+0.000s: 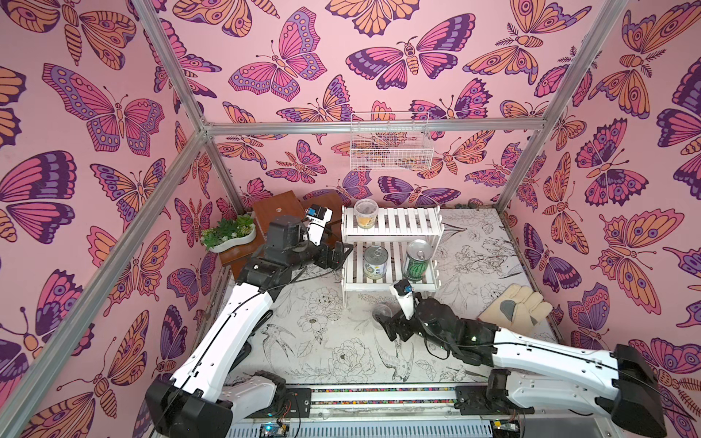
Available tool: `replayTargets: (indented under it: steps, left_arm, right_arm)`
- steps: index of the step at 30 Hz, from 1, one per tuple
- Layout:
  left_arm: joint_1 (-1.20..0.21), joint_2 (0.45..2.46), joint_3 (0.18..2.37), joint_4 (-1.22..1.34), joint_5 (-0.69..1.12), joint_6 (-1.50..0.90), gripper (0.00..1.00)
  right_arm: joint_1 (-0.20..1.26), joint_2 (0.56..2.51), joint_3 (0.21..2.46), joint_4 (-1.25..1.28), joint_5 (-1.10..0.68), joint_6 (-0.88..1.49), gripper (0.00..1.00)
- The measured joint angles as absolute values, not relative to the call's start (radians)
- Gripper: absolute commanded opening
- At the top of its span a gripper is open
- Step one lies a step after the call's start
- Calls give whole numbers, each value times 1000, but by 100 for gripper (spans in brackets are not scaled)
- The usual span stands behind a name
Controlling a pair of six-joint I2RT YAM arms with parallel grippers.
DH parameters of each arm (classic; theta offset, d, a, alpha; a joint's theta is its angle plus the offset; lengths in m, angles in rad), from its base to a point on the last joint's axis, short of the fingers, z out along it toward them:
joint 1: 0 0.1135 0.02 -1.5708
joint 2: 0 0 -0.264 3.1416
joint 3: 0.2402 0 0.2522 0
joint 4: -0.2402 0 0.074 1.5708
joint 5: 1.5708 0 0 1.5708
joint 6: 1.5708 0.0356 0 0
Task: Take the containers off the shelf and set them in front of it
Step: 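Place the container at the center of the board, then pick up a container from the shelf.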
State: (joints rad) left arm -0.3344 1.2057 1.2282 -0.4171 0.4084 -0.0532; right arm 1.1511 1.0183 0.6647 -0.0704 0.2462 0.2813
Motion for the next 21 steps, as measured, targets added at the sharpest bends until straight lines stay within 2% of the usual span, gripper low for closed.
replayTargets:
  steps: [3,9,21]
  left_arm:
    - [-334,1240,1268,-419,424,-32,100]
    - [-337,1310,1341,-417,451,10,100]
    - [-368,1440,1466,-419,475,95,100]
  right_arm:
    - [1086,939,701,-144,195,291,99]
    - [859,802,749,-249,21,333,99]
    - [594,819,882,-378,-270,337,99]
